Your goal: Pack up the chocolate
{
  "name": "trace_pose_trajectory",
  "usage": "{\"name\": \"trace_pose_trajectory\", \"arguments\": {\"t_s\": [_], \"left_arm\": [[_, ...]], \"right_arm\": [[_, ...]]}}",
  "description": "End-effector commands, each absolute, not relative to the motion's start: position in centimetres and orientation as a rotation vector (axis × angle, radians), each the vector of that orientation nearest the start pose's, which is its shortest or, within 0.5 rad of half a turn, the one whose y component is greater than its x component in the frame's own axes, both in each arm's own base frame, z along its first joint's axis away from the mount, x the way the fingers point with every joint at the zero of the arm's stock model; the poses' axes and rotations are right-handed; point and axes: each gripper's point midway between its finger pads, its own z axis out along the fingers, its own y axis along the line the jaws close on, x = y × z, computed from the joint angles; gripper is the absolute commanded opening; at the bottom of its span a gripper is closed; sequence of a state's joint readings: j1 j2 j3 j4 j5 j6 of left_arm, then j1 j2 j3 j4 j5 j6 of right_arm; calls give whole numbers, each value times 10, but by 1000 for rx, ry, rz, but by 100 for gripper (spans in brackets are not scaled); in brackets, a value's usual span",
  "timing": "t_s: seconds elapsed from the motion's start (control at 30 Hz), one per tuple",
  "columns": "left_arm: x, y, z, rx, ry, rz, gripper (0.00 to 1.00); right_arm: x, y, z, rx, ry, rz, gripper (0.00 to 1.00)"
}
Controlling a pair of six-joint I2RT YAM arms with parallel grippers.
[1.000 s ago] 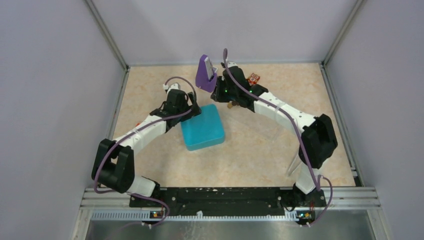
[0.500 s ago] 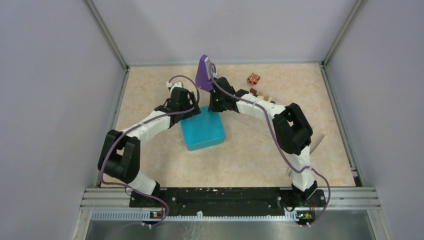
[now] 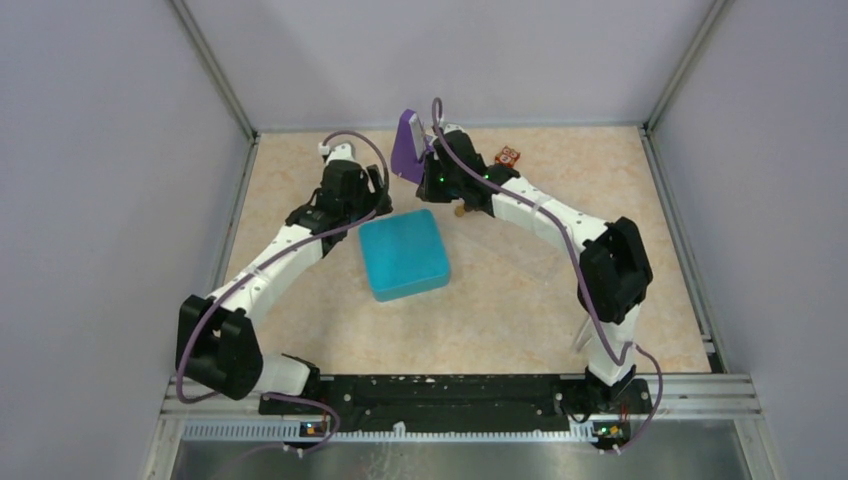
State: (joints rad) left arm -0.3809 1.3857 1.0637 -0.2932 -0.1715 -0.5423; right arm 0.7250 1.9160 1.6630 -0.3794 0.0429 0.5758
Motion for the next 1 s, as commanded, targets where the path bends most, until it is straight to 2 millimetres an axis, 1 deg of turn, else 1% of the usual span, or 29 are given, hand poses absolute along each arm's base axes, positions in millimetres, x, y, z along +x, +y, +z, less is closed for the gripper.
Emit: {"name": "trace_pose_trajectory", "arguments": {"t_s": [0.0, 0.13, 0.17, 0.23, 0.27, 0.33, 0.37, 0.4, 0.47, 0.5, 0.53, 0.6, 0.67, 0.7, 0.77, 0.8, 0.87, 0.97], "left_arm": [[387, -136, 174, -270, 2158, -285, 80], [388, -135, 123, -269, 2258, -221, 75], [388, -136, 110, -276, 2292, -207, 74], [385, -135, 85, -282, 2366, -166, 73], [383, -133, 77, -302, 2409, -138, 72], [387, -133, 81, -304, 2441, -107, 72], [390, -133, 90, -302, 2432, -102, 73], [394, -134, 104, -297, 2406, -110, 74], [400, -135, 139, -285, 2327, -149, 76], [401, -135, 162, -279, 2270, -178, 78], [401, -136, 181, -273, 2225, -204, 79], [399, -137, 212, -249, 2138, -257, 80], [396, -137, 230, -234, 2063, -297, 81], [395, -137, 235, -232, 2034, -310, 81], [392, -134, 231, -238, 2017, -308, 81], [392, -133, 224, -244, 2028, -301, 81], [391, -135, 203, -251, 2090, -295, 82], [387, -141, 170, -297, 2207, -300, 82]], "right_arm": [[392, 375, 199, -148, 2243, 715, 16], [384, 375, 176, -133, 2290, 730, 16], [379, 377, 171, -141, 2308, 751, 16], [375, 376, 166, -143, 2323, 752, 16], [374, 374, 166, -141, 2325, 748, 16], [372, 369, 169, -139, 2322, 734, 16], [371, 367, 174, -136, 2314, 730, 16], [370, 366, 180, -138, 2302, 732, 16], [370, 359, 196, -126, 2266, 720, 16], [371, 356, 205, -116, 2242, 716, 16], [371, 352, 214, -109, 2219, 711, 16], [371, 346, 231, -104, 2174, 703, 18], [371, 343, 243, -102, 2146, 700, 18], [371, 343, 247, -108, 2137, 702, 19], [370, 344, 247, -116, 2142, 708, 19], [369, 345, 243, -120, 2154, 711, 19], [365, 348, 231, -127, 2183, 724, 19], [349, 353, 210, -147, 2235, 747, 19]]}}
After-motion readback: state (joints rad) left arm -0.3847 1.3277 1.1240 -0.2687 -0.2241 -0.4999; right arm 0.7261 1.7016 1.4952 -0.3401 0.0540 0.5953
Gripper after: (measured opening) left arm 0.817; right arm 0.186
